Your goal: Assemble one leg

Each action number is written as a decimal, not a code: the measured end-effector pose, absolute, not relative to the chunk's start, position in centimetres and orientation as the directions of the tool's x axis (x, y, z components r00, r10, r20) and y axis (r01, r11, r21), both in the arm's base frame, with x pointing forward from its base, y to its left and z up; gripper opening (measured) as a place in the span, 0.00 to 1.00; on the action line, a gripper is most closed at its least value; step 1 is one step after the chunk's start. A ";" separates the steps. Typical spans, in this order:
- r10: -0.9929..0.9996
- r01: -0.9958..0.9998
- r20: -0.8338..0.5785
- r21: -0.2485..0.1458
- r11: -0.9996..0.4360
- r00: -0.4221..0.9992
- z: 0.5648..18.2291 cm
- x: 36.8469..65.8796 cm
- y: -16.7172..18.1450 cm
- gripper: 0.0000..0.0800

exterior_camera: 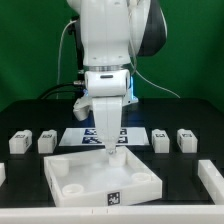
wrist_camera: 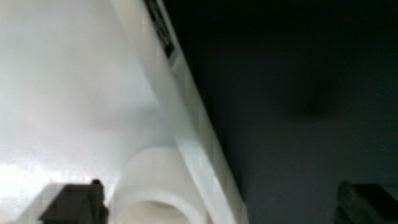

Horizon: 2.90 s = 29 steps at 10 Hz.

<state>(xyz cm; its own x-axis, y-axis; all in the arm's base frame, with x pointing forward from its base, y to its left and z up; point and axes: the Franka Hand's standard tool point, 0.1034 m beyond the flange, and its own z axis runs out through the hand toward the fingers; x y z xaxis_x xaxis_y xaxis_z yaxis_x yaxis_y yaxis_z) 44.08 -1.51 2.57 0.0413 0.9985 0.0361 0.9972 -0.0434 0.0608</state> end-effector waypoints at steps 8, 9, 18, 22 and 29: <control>0.996 0.995 0.036 0.057 -0.081 0.079 1.6 45.6 -3.2 0.81; 0.996 0.995 0.039 0.046 -0.085 0.083 0.9 45.2 -3.2 0.81; 0.992 0.992 0.041 0.036 -0.117 0.116 0.6 44.9 -3.2 0.09; 0.992 0.992 0.041 0.036 -0.118 0.117 0.6 44.9 -3.2 0.08; 0.998 0.998 0.058 0.061 -0.023 0.020 0.7 48.0 0.2 0.08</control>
Offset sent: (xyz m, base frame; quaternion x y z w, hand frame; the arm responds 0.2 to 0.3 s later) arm 0.0192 -0.0102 0.0034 -0.0091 -0.0043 -0.0067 0.9999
